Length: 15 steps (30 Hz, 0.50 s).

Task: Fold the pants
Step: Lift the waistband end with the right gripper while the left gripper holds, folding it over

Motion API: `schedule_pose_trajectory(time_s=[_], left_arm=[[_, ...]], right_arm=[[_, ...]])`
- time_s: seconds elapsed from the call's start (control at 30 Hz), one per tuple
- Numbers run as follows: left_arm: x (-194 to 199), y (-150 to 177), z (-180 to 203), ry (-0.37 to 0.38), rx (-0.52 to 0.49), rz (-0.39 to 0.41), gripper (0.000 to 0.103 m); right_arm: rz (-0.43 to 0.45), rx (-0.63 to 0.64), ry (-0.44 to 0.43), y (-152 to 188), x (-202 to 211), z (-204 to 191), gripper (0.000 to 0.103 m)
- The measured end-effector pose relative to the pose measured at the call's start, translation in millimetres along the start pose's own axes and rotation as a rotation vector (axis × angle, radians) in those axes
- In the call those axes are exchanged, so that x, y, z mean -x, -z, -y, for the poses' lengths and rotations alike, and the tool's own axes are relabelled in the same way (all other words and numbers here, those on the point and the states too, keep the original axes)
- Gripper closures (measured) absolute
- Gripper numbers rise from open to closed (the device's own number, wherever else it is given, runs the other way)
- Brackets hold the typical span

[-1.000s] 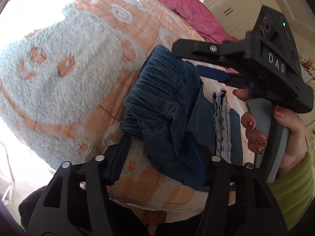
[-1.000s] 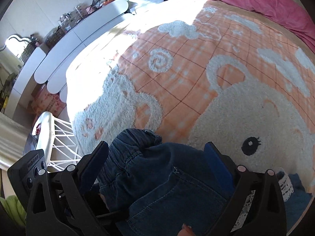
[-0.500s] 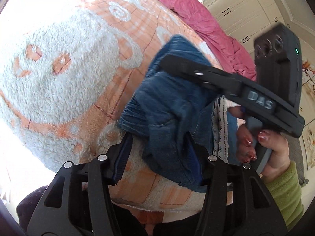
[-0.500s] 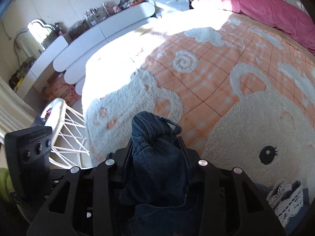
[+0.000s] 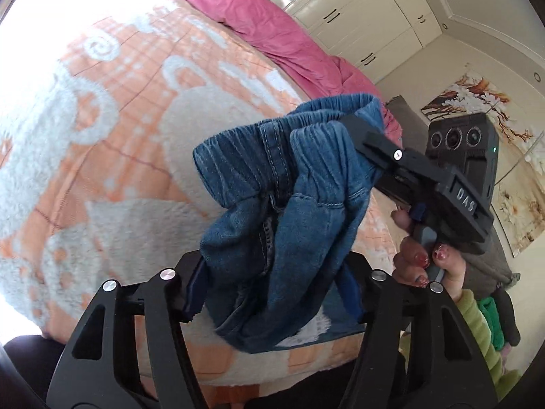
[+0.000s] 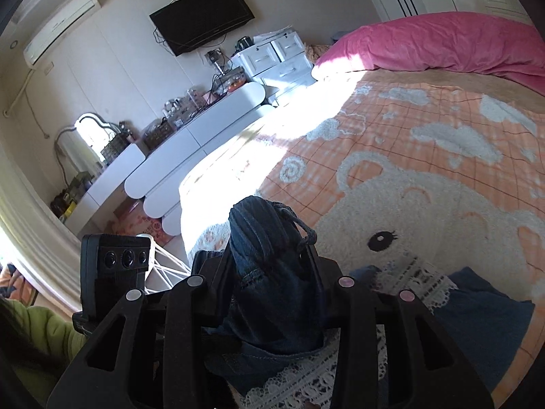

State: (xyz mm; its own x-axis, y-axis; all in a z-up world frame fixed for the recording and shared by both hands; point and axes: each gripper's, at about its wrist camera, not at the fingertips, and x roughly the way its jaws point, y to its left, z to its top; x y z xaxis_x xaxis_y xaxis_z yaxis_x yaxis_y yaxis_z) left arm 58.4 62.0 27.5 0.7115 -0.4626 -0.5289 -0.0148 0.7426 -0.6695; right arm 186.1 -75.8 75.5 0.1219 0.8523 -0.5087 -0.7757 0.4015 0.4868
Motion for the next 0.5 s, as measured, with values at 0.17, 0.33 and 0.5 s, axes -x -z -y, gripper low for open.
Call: schedule_pose_trajectory(time_s=[0.17, 0.33, 0.5], left_arm=[[-11.5, 6.8, 46.0, -0.01, -0.103, 0.02, 0.049], [-37.6, 35.7, 77.1, 0.093, -0.282, -0.095, 0.045], [-24.1, 37.8, 71.5, 0.125, -0.299, -0.078, 0.045]], right_arm=[[0.103, -0.085, 0.003, 13.4, 44.6, 27.0, 0.055], [0.198, -0.246, 0.049, 52.0, 89.5, 64.6, 0.036], [0.186, -0.267, 0.209, 101.4, 107.9, 70.3, 0.036]])
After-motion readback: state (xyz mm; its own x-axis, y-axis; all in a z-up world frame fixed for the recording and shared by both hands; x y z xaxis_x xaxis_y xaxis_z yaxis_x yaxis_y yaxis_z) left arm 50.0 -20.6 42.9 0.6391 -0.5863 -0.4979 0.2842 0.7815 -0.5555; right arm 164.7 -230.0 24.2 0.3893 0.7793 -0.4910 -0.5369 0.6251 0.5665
